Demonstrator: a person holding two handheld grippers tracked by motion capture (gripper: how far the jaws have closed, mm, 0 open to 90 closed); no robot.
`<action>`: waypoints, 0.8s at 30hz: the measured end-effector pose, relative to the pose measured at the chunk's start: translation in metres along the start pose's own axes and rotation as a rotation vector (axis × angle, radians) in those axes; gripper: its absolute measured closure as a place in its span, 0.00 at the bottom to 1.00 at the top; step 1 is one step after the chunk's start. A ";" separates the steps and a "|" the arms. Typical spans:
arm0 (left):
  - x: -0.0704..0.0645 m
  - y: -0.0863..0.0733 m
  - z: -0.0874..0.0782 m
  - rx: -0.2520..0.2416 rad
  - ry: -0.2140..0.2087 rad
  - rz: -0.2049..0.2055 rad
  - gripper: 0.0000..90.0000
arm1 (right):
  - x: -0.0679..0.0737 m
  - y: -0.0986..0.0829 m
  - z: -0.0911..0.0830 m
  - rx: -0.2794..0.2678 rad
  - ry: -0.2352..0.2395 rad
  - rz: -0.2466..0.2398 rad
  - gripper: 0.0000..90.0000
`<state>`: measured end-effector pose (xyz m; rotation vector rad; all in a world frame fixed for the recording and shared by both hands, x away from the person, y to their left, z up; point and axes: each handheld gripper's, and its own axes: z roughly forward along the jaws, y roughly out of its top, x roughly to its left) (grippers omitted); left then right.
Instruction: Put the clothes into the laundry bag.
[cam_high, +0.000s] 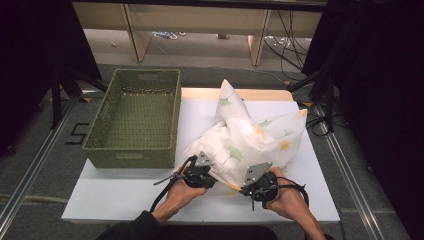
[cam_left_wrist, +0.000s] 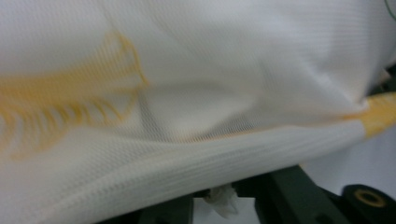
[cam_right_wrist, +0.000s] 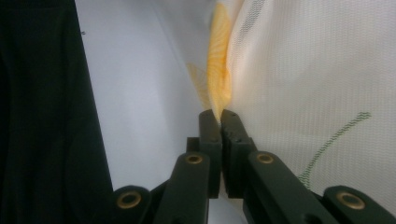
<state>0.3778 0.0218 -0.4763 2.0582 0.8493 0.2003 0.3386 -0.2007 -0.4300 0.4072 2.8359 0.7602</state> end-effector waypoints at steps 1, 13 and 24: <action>0.002 0.003 0.002 -0.015 0.009 -0.006 0.93 | -0.001 0.000 0.000 -0.002 -0.001 0.003 0.99; -0.005 -0.002 -0.012 0.070 0.006 0.031 0.45 | -0.010 -0.008 0.020 -0.009 -0.080 0.024 0.99; -0.030 -0.026 -0.042 0.165 -0.007 0.187 0.39 | -0.032 -0.006 0.035 0.018 -0.205 0.049 0.99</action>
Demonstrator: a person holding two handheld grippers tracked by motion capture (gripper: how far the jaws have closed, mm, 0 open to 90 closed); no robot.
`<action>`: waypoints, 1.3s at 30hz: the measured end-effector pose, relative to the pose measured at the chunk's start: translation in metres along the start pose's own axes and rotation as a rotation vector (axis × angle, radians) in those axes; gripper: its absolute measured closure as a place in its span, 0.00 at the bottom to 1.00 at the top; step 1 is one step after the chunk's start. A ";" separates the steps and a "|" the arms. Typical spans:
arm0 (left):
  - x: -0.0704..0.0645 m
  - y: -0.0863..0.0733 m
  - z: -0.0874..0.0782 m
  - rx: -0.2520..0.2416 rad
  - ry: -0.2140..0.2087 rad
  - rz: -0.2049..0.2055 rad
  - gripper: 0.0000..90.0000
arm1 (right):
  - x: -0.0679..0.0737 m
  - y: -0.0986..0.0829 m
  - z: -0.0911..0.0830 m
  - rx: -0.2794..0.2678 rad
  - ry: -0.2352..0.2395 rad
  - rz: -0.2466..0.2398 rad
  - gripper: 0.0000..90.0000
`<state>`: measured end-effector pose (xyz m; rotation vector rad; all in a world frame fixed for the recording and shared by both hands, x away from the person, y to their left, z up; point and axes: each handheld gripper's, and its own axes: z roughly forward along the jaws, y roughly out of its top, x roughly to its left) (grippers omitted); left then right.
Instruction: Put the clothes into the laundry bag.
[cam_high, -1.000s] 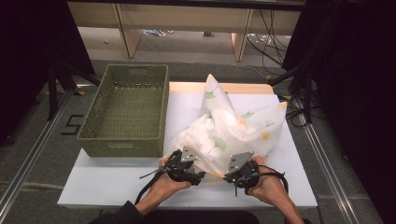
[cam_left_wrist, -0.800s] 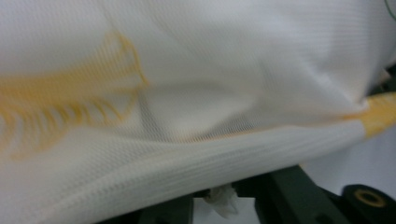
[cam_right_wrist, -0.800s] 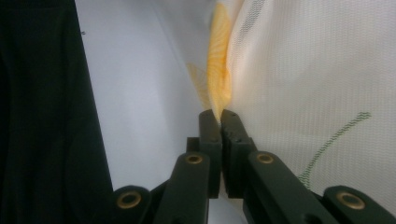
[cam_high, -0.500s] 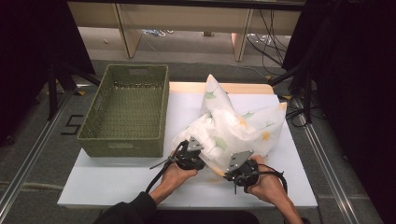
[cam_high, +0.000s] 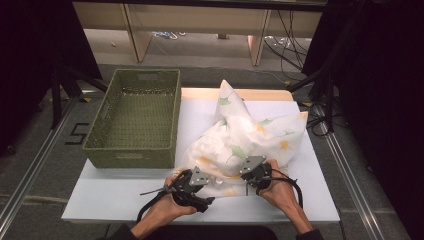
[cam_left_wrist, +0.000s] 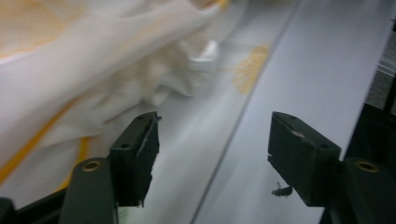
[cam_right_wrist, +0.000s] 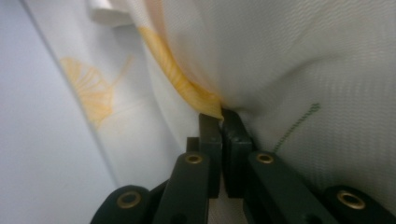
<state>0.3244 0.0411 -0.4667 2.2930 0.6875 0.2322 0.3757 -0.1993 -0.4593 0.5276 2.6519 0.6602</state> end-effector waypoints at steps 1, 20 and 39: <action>-0.002 0.001 0.004 0.006 -0.006 0.014 0.41 | -0.002 0.001 0.000 0.002 0.005 0.018 0.99; 0.005 0.020 0.049 -0.014 -0.039 0.072 0.86 | -0.013 0.007 -0.006 -0.024 0.025 0.034 0.99; 0.008 0.007 0.023 -0.040 -0.050 0.068 0.96 | -0.016 0.011 -0.017 -0.030 0.024 -0.010 0.99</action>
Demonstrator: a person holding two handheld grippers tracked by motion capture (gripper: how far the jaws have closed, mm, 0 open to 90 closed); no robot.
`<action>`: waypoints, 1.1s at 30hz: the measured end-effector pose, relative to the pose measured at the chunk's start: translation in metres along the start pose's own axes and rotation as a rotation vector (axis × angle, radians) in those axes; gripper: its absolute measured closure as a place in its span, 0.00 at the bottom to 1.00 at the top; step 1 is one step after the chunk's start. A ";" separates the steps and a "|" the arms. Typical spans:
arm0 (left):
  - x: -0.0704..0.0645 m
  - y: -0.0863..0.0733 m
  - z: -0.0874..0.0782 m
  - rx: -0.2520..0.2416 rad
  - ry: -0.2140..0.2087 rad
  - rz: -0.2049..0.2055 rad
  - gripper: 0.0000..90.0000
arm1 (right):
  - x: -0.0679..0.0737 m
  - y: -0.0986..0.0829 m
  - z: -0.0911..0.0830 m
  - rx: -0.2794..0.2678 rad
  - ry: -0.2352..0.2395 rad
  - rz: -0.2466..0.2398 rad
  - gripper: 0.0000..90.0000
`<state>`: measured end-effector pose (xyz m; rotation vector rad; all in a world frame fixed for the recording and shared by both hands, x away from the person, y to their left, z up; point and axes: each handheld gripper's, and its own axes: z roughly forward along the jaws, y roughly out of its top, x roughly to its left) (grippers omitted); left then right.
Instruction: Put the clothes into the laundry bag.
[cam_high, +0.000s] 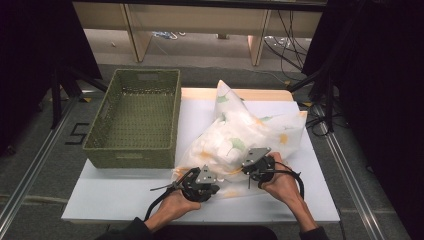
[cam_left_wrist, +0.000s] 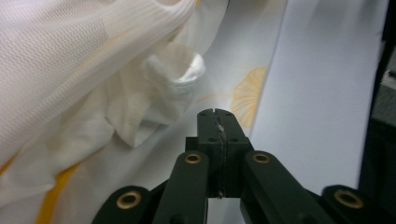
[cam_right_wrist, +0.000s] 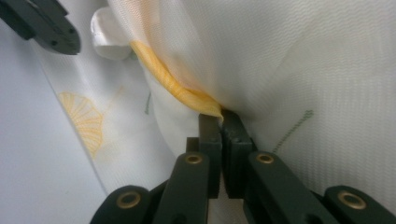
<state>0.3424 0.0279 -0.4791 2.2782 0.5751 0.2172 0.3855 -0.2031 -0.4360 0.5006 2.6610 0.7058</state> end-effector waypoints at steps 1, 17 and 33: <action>-0.001 0.000 0.001 0.008 -0.024 -0.002 0.89 | -0.001 0.000 0.001 -0.003 0.007 -0.008 0.99; -0.008 0.013 0.025 0.043 0.025 0.023 0.64 | -0.002 0.000 0.000 0.003 -0.009 0.005 0.99; 0.019 -0.044 -0.075 0.047 0.245 -0.171 0.41 | -0.004 0.000 0.000 -0.002 -0.001 -0.005 0.99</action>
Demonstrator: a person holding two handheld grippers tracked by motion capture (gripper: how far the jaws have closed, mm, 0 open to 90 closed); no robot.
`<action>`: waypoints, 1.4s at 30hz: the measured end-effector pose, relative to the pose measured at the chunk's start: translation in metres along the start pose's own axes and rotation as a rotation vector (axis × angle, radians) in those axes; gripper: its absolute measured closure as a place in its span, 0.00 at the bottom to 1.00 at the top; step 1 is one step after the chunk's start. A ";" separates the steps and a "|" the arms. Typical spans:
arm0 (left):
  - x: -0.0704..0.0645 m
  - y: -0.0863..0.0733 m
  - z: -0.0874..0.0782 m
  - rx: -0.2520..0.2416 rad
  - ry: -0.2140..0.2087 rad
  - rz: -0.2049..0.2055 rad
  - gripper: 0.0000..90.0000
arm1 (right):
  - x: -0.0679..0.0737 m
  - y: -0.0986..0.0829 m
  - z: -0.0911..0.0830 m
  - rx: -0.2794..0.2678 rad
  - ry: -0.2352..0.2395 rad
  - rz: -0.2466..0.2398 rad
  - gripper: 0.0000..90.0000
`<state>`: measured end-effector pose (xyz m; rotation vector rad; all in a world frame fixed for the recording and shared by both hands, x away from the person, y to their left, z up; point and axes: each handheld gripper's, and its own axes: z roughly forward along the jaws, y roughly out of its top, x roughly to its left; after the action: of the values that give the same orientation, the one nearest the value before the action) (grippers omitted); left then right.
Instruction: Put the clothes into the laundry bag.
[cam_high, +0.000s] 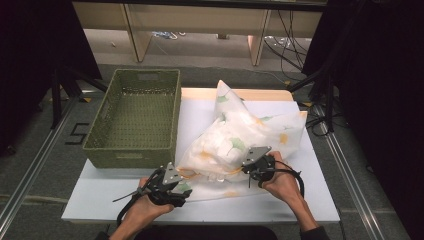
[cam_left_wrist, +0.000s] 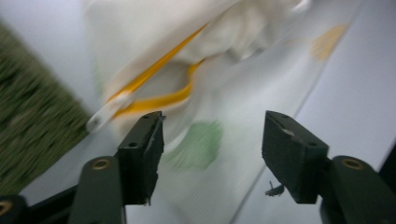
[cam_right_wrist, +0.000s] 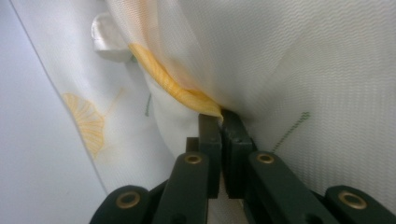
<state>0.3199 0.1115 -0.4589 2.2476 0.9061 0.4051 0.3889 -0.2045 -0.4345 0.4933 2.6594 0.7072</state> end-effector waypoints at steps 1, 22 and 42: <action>0.003 -0.003 0.000 0.002 0.023 -0.027 0.39 | 0.000 0.000 0.000 0.001 0.000 0.003 0.99; -0.006 0.004 0.017 -0.095 -0.278 -0.212 0.97 | 0.014 0.006 -0.002 -0.020 0.153 0.006 0.99; -0.009 -0.015 0.001 -0.068 -0.262 -0.136 0.98 | 0.008 0.012 0.024 0.036 -0.012 0.013 1.00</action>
<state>0.3067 0.1132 -0.4705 2.1013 0.8852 0.0759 0.3941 -0.1822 -0.4496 0.5229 2.6648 0.6589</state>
